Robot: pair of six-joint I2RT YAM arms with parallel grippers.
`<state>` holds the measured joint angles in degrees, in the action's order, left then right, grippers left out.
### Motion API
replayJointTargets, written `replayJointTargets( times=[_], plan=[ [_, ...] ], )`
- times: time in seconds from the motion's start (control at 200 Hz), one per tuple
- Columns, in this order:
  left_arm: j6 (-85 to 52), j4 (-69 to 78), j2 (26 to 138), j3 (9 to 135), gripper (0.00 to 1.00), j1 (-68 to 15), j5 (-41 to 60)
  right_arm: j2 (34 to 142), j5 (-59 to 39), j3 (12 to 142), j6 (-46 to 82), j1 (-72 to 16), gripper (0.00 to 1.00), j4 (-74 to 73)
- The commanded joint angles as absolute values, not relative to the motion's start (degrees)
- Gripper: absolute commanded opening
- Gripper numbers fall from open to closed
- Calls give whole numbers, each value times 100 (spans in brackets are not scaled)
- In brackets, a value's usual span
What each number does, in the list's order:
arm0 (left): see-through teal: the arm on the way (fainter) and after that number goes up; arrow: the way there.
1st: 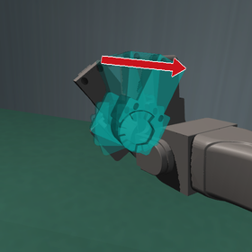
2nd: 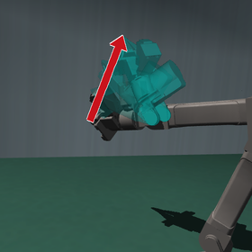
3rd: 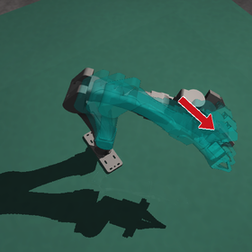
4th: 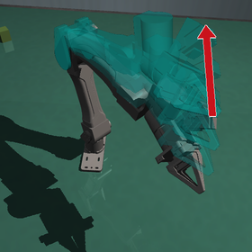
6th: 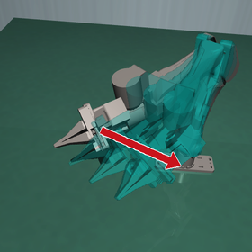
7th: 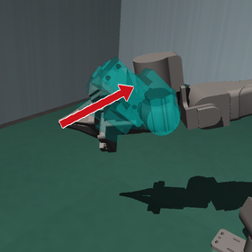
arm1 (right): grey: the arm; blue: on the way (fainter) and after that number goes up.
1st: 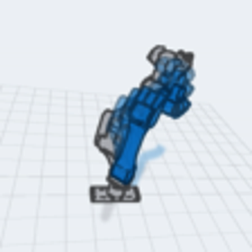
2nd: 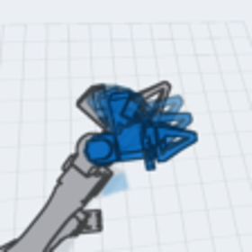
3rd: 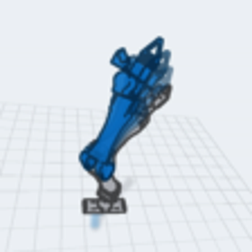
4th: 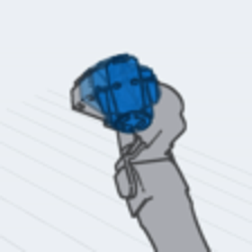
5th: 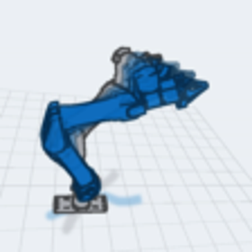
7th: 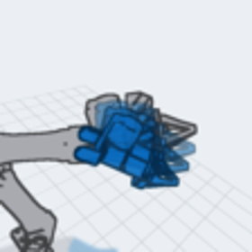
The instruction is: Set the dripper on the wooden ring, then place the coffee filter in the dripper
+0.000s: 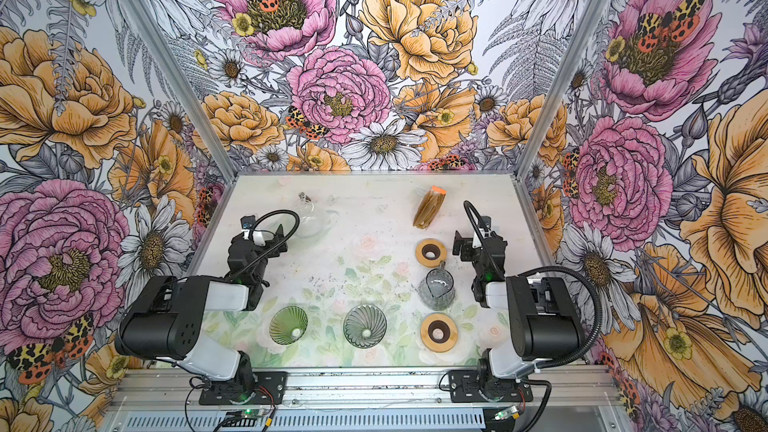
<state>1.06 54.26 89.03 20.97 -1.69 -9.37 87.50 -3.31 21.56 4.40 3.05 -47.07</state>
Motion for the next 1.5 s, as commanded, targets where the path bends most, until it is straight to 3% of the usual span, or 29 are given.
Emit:
replayJointTargets(
  times=[0.0, 1.121, 1.371, 1.496],
  plan=[
    [158, 5502, 8893, 2115, 99, -132, -830, 8815, -389, 2272, 388, 323, 99, -4918],
    [131, 5459, 8793, 2090, 99, -15, -479, 8695, -465, 2028, 491, 415, 99, -5317],
    [4, 4122, 8076, 2446, 99, -98, -985, 7845, -331, 2376, 556, 409, 100, -3946],
    [-216, 2870, 7591, 2885, 99, -171, -1100, 7240, 57, 2880, 874, 376, 99, -2528]
  ],
)
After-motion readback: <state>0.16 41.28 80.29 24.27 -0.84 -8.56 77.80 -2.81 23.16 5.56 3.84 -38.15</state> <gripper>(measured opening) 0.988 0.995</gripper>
